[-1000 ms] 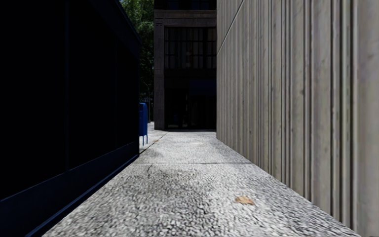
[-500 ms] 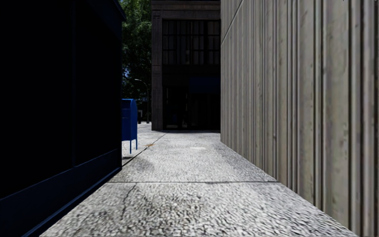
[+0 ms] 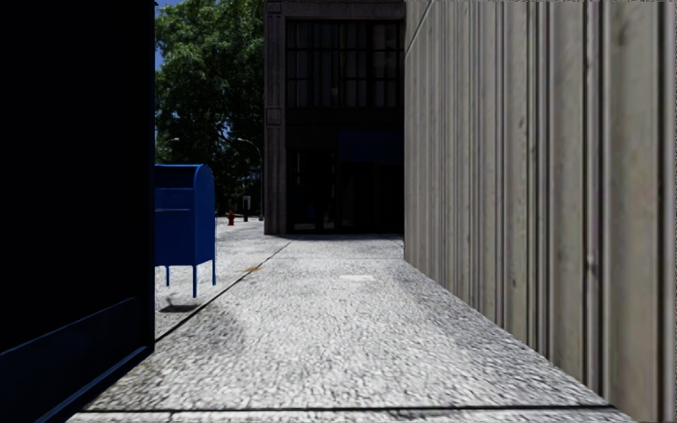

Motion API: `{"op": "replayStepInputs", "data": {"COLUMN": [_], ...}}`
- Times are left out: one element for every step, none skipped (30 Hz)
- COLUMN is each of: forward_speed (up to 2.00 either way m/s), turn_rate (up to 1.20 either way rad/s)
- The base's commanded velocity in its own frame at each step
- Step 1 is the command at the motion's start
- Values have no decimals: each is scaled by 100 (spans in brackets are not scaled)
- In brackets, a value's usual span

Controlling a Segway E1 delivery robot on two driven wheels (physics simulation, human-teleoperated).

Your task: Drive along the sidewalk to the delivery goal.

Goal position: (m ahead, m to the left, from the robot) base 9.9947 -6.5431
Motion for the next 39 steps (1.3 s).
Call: {"op": "replayStepInputs", "data": {"forward_speed": [200,200,200,200,200,200,200,200,200,200,200,200,200,200,200,200,200,200,200,200,200,200,200,200,200,200,200,200,200,200,200,200,200,200,200,200,200,200,200], "turn_rate": [0,0,0,0,0,0,0,0,0,0,0,0,0,0,0,0,0,0,0,0,0,0,0,0,0,0,0,0,0,0,0,0,0,0,0,0,0,0,0]}}
